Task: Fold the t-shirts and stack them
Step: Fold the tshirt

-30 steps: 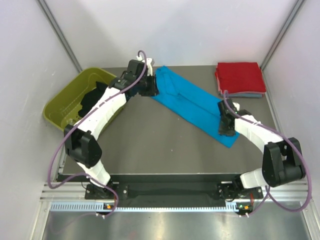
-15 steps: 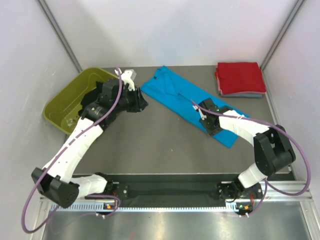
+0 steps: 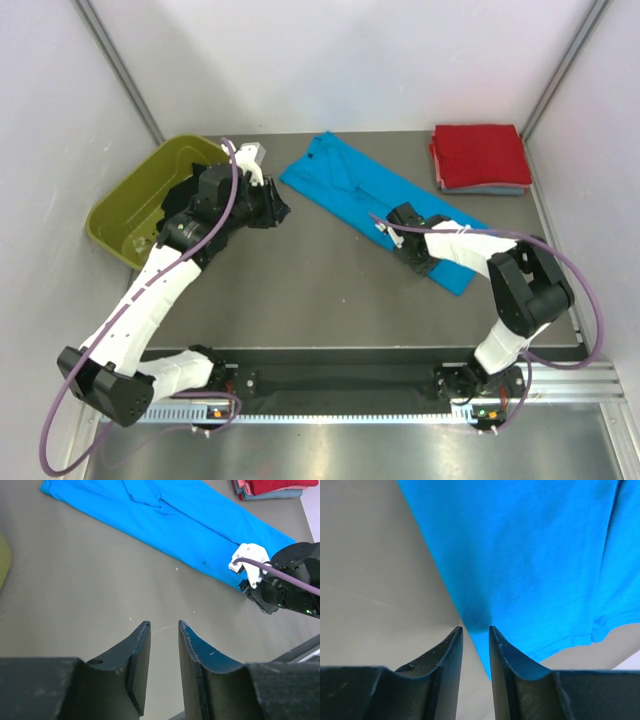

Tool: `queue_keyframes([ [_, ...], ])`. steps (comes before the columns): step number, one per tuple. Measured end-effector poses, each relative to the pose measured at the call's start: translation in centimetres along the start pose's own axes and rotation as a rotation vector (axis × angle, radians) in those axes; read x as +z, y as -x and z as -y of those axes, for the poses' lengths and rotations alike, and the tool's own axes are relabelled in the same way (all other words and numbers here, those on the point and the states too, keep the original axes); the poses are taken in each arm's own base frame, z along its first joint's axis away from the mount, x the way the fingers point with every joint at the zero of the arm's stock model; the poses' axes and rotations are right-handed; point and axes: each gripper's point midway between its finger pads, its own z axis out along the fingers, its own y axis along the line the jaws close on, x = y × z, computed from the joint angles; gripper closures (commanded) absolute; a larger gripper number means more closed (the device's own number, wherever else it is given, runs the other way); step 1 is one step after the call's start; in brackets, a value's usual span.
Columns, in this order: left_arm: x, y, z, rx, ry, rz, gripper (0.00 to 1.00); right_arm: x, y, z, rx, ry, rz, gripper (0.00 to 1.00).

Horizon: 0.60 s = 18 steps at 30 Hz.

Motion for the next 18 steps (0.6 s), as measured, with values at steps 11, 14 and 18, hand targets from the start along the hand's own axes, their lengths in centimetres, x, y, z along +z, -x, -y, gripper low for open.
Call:
queue_keyframes([
  [11,0.4,-0.27,-0.21,-0.001,0.008,-0.011,0.66,1.05,0.09,0.4,-0.003,-0.04,-0.004,0.82],
  [14,0.46,-0.28,-0.31,-0.001,0.013,-0.011,0.66,1.11,0.14,0.38,-0.006,-0.04,-0.003,0.88],
  [18,0.59,-0.27,-0.53,-0.001,0.025,-0.01,0.66,1.03,0.25,0.08,-0.016,-0.037,0.0,1.0],
])
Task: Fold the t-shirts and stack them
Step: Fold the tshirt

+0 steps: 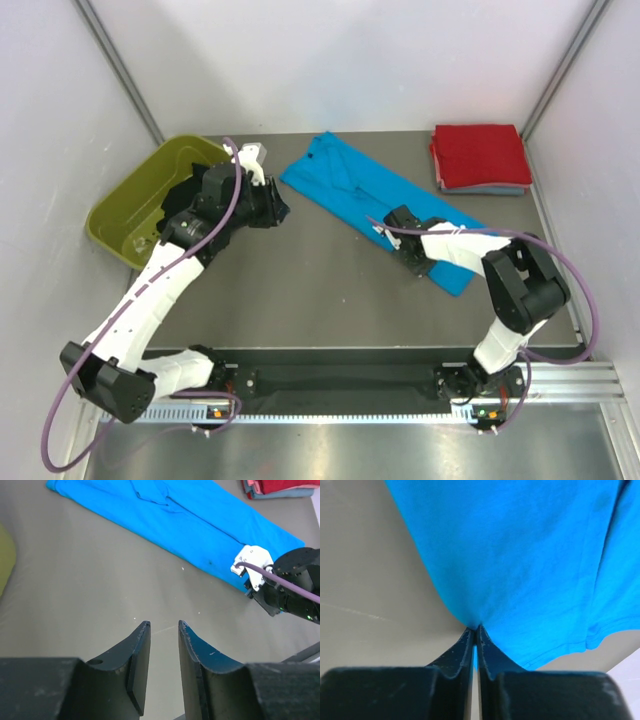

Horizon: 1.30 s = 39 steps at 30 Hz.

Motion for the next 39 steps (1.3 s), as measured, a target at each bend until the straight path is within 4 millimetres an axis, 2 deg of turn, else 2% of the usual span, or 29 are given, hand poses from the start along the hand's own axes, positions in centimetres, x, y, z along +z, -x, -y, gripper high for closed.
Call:
queue_keyframes([
  [5,0.3,0.0,-0.4,-0.001,0.02,-0.001,0.66,-0.5,0.2,-1.0,-0.015,0.021,-0.007,1.0],
  [9,0.6,-0.2,-0.7,-0.001,0.038,-0.006,0.66,-1.5,1.5,-2.3,-0.018,0.05,0.01,1.0],
  [14,0.9,-0.1,-1.3,0.002,0.069,-0.003,0.66,-2.9,2.9,-4.9,-0.014,0.088,0.026,1.0],
  [19,1.8,-0.1,-2.5,0.007,0.129,0.001,0.65,-3.6,2.8,-8.1,-0.035,0.116,0.0,1.0],
  [25,4.8,-0.9,-4.8,-0.009,0.21,-0.047,0.66,-4.4,2.0,-11.7,-0.07,0.142,-0.023,1.0],
  [28,6.7,-1.0,-5.3,-0.019,0.231,-0.08,0.66,-4.9,2.2,-13.4,-0.069,0.17,-0.013,1.0],
  [33,7.5,0.7,-5.1,-0.022,0.238,-0.058,0.66,-6.0,2.7,-15.5,-0.061,0.205,0.016,1.0],
  [36,7.4,2.0,-5.2,-0.029,0.242,-0.03,0.66,-6.4,3.1,-16.2,-0.027,0.213,0.024,1.0],
  [39,7.7,2.3,-5.5,-0.038,0.251,-0.024,0.66,-6.4,3.3,-16.6,0.035,0.219,0.022,1.0],
])
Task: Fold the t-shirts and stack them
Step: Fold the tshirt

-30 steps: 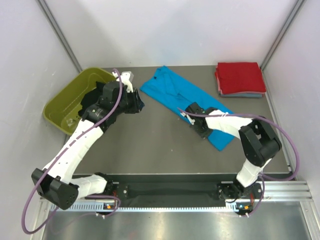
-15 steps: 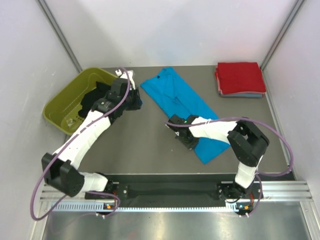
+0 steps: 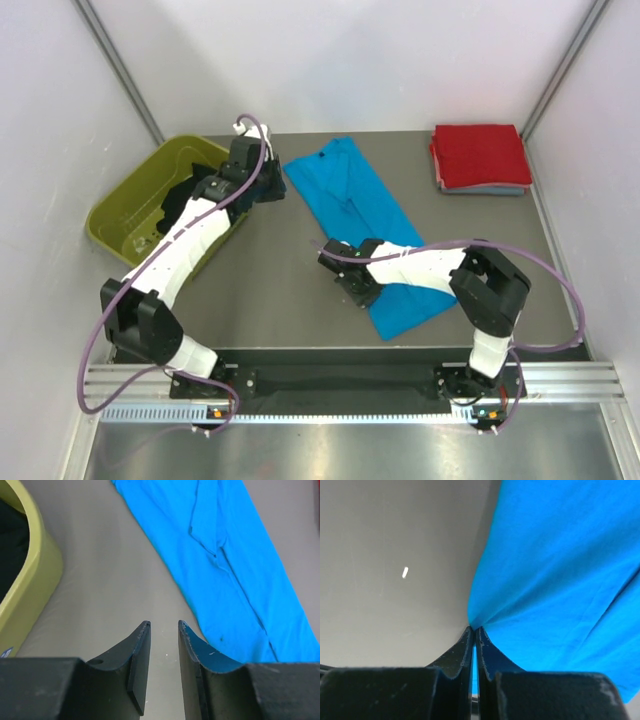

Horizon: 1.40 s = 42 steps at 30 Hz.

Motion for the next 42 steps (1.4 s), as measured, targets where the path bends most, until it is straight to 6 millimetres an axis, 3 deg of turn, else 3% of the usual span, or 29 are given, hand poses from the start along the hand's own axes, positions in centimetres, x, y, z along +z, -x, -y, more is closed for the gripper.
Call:
queue_keyframes([
  [8,2.5,-1.9,-0.5,-0.018,0.029,-0.068,0.67,0.2,0.6,-1.1,0.163,0.0,0.01,1.0],
  [14,3.2,-2.5,-0.7,-0.016,0.037,-0.088,0.67,0.2,1.3,-2.4,0.206,-0.007,0.023,1.0],
  [20,4.3,-3.0,-0.7,-0.015,0.04,-0.104,0.67,-0.6,2.0,-4.1,0.202,0.005,0.049,0.87],
  [25,5.9,-3.7,-0.6,-0.013,0.037,-0.124,0.69,-1.6,2.9,-4.1,0.216,0.005,0.084,0.76],
  [33,9.7,-4.6,0.6,0.009,0.039,-0.157,0.72,-7.7,4.9,-1.5,0.283,0.04,0.249,0.72],
  [36,11.5,-5.7,1.5,0.029,0.043,-0.184,0.71,-10.1,5.8,0.8,0.342,0.052,0.33,0.72],
  [39,13.1,-7.5,2.1,0.048,0.052,-0.221,0.7,-11.0,5.8,3.8,0.402,0.036,0.371,0.73],
  [42,14.6,-9.3,2.1,0.055,0.065,-0.26,0.69,-10.5,4.9,6.7,0.46,0.003,0.374,0.73],
])
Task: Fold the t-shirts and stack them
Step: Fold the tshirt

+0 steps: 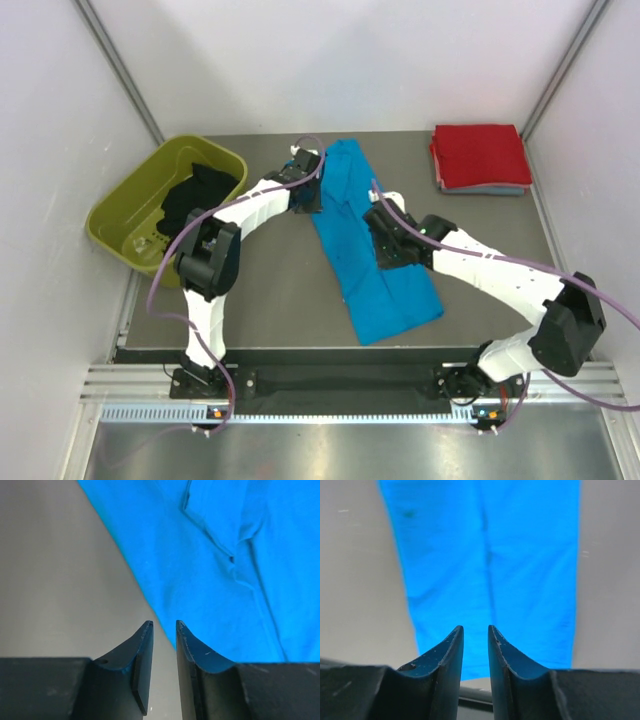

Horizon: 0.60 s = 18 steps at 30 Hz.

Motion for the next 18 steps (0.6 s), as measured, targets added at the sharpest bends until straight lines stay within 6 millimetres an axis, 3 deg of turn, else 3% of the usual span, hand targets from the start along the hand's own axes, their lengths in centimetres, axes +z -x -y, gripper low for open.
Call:
queue_keyframes([
  [6,3.3,-1.7,-0.5,-0.005,0.04,-0.052,0.67,1.3,-1.4,3.5,0.028,-0.055,-0.037,0.75],
  [11,5.3,-2.3,-0.9,-0.005,0.067,-0.068,0.67,2.0,-2.3,4.3,0.024,-0.057,-0.058,0.75],
  [15,5.9,-1.7,-0.8,-0.008,0.073,-0.051,0.7,2.1,-2.4,4.4,0.022,-0.051,-0.061,0.75],
  [18,6.2,-1.4,-0.9,-0.013,0.087,-0.042,0.81,2.2,-1.9,4.5,0.029,-0.047,-0.046,0.75],
])
